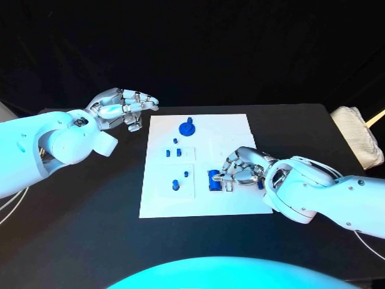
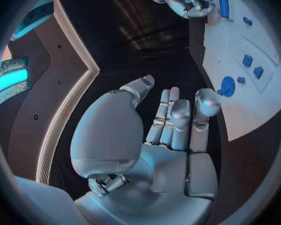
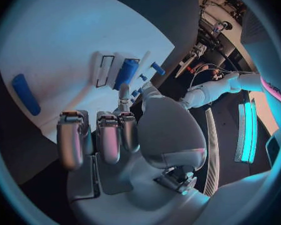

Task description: Assemble the parts on the task board

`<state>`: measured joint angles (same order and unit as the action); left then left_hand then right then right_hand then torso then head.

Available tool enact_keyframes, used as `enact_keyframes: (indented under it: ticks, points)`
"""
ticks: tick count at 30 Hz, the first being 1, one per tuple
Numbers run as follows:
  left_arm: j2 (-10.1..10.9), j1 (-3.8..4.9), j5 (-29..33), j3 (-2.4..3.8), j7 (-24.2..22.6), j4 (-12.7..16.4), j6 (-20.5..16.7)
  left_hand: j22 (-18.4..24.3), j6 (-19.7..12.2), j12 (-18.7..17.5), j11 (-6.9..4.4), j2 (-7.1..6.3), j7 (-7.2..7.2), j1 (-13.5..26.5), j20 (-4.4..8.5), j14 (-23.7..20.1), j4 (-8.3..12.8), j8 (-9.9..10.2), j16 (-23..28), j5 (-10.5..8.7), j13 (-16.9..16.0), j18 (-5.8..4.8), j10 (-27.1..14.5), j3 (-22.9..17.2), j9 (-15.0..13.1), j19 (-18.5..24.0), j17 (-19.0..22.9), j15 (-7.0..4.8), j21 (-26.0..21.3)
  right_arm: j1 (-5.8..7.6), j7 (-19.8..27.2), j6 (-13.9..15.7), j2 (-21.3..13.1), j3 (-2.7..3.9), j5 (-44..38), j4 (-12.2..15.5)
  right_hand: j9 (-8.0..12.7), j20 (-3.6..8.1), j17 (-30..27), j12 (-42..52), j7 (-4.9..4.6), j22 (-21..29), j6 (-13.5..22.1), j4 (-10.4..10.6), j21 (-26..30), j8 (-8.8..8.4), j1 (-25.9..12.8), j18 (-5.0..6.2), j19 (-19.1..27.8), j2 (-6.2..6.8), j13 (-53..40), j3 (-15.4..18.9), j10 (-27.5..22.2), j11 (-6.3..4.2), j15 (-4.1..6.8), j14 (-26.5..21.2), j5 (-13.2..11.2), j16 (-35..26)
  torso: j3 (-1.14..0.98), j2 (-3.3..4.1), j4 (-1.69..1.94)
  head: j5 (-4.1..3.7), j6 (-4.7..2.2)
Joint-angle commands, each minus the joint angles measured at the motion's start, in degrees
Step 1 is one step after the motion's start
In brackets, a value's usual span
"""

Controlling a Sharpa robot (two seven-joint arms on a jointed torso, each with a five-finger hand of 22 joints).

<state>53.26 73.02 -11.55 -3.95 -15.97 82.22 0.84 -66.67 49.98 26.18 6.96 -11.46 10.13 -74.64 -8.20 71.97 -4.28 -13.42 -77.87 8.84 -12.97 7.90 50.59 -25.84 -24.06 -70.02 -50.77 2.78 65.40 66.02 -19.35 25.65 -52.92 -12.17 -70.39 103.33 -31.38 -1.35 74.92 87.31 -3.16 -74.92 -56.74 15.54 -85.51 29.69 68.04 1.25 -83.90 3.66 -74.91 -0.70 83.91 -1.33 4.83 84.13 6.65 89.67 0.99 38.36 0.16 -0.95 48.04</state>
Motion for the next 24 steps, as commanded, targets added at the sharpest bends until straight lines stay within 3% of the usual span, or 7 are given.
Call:
enact_keyframes:
  ticks: [1, 6, 12, 15, 24]
  points:
    - [-0.2, 0.01, 0.4, 0.03, -0.7, 0.0, 0.7, 0.1, -0.3, -0.3, 0.09, 0.17, 0.04, -0.2, -0.27, -0.3, -0.3, -0.3, -0.2, -0.16, 0.0, -0.96, -0.3, 0.0, -0.1, 0.2, 0.0, 0.21, -0.3, 0.04, 8.7, 5.1, -2.1, 0.01, 4.8, 1.0, 1.0, -0.29, 15.1, 0.3, -0.79, -14.0, 2.1, -0.4, -0.4, -1.71, 2.6, -0.49, -5.3, 0.43, -13.5, -0.4, 4.7, 0.94, -0.66, 5.9, 0.1, 0.3, 0.03, -0.1, 0.01, -0.45, -0.12]
    - [-0.2, 0.0, 0.6, 0.03, -1.4, 0.1, 0.2, 0.1, -0.3, -0.3, 0.09, 0.17, 0.03, -0.2, -0.27, -0.3, -0.3, -0.3, -0.2, -0.16, 0.1, -0.96, -0.3, 0.0, -0.1, 0.2, 0.0, 0.21, -0.3, 1.3, 10.8, 6.1, -7.1, 0.05, 8.5, 1.8, 2.5, -1.05, 15.1, 0.3, -1.87, -14.1, 3.3, -1.0, -0.6, -4.11, 6.1, -0.54, -5.3, 1.31, -13.6, -1.5, 4.7, 1.91, -1.53, 5.9, -0.4, 0.3, 0.2, -0.25, 0.01, -1.2, -0.5]
    - [-0.1, 0.0, 1.2, 0.02, -2.0, 0.5, -0.3, 0.2, -0.3, -0.3, 0.08, 0.15, 0.01, -0.3, -0.27, -0.4, -0.3, -0.4, -0.1, -0.16, 0.1, -0.93, -0.2, 0.0, -0.1, 0.3, 0.2, 0.2, -0.5, 1.72, 9.9, 5.0, -11.3, -0.04, 6.2, 1.9, 3.2, -1.34, 15.1, 0.1, -2.23, -14.1, 3.5, -1.2, -0.7, -5.15, 7.3, -0.57, -5.3, 1.79, -13.4, -2.0, 4.6, 2.24, -1.82, 5.9, 0.0, 0.3, 0.25, -0.4, -0.17, -2.06, -0.64]
    - [0.0, -0.01, 1.3, 0.02, -2.0, 0.8, -0.3, 0.3, -0.3, -0.3, 0.07, 0.14, 0.01, -0.3, -0.27, -0.4, -0.3, -0.4, -0.1, -0.16, 0.1, -0.9, -0.2, 0.0, -0.1, 0.4, 0.3, 0.2, -0.6, 0.97, 8.5, 4.1, -12.6, -0.1, 3.6, 1.6, 3.3, -1.39, 15.1, 0.1, -2.27, -14.1, 3.4, -1.1, -0.7, -5.29, 7.3, -0.56, -5.3, 1.99, -13.4, -2.0, 4.5, 2.28, -1.86, 5.9, 0.2, 0.3, 0.13, -0.42, -0.33, -2.11, -0.62]
    - [0.1, -0.03, 1.4, 0.0, -1.9, 1.0, -0.2, 0.3, -0.3, -0.3, 0.07, 0.14, 0.01, -0.3, -0.27, -0.4, -0.3, -0.4, -0.1, -0.16, 0.1, -0.9, -0.2, 0.0, -0.1, 0.4, 0.3, 0.2, -0.6, -2.08, 2.7, 3.8, -15.0, -0.21, -5.1, 1.1, 3.6, -1.54, 15.1, -0.1, -2.24, -14.1, 2.5, -0.1, -0.7, -5.66, 6.6, -0.56, -5.3, 2.63, -13.3, -1.8, 4.4, 2.3, -1.93, 5.9, 0.5, 0.3, 0.12, -0.4, -0.33, -2.35, -0.77]
